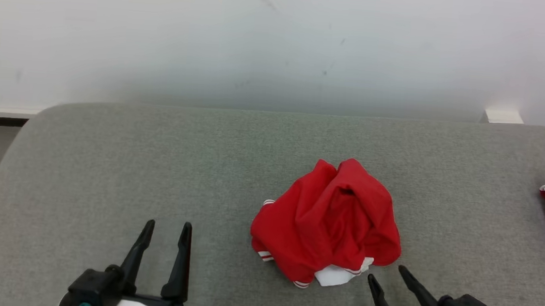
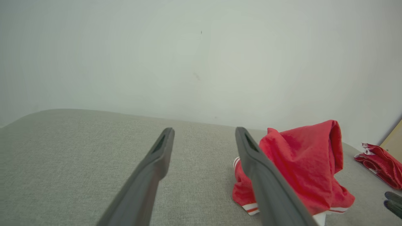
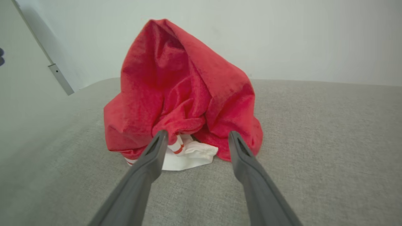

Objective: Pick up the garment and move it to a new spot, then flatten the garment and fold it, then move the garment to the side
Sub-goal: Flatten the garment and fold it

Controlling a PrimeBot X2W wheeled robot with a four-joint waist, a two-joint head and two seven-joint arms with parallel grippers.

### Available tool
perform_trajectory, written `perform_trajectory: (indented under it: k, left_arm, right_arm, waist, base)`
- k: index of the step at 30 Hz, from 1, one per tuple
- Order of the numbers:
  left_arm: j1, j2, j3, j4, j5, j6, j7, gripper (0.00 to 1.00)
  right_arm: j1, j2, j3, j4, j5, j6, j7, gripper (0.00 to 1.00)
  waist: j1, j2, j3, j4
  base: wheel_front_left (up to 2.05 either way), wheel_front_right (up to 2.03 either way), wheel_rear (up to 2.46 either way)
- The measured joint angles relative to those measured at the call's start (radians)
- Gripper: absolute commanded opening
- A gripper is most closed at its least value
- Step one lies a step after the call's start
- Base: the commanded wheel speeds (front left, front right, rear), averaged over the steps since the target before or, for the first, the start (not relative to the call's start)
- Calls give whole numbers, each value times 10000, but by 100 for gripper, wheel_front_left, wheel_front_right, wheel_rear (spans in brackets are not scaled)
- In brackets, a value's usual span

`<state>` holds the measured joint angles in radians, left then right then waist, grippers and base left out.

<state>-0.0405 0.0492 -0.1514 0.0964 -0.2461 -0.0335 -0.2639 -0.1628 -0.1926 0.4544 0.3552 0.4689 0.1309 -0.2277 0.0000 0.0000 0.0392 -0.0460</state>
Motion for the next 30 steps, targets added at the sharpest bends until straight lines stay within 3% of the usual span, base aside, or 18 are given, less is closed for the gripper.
perform_trajectory:
  k: [10, 11, 12, 13, 14, 19, 23, 30]
  left_arm:
    - [-168, 0, -94, 82, -136, 77, -2, 100]
    - [-175, -2, -94, 82, -144, 77, 0, 100]
    - [-185, -2, -98, 86, -144, 75, -2, 100]
    - [-198, -2, -79, 84, -144, 67, -2, 100]
    - [-202, -2, -67, 82, -144, 67, -2, 100]
    - [-201, -2, 23, 69, -144, 77, 0, 100]
    - [-194, -6, 44, 19, -144, 77, -2, 100]
    - [-194, -6, 29, 2, -174, 79, -2, 100]
  right_arm:
    - [-1445, 125, 1110, 2397, 815, 0, 458, 100]
    - [-1547, 159, 1143, 2604, 892, 0, 435, 81]
    - [-1645, 182, 1168, 2754, 949, 0, 395, 49]
    - [-1741, 209, 1218, 2897, 997, 0, 318, 30]
    - [-1827, 232, 1233, 2993, 1097, 0, 236, 0]
    - [-2113, 144, 1189, 3150, 1609, 0, -109, 0]
    - [-2085, -17, 1095, 2010, 3231, -2, -174, 0]
    - [-1393, -1735, 1112, -286, 5334, 0, 915, 0]
  waist:
    - [0, 0, 216, 1131]
    - [0, 0, 237, 1234]
    - [0, 0, 259, 1328]
    - [0, 0, 280, 1411]
    - [0, 0, 302, 1484]
    - [0, 0, 383, 1568]
    - [0, 0, 444, 1310]
    - [0, 0, 575, 675]
  base:
    - [0, 0, 0]
    - [0, 0, 0]
    - [0, 0, 0]
    - [0, 0, 0]
    - [0, 0, 0]
    - [0, 0, 0]
    - [0, 0, 0]
    - [0, 0, 0]
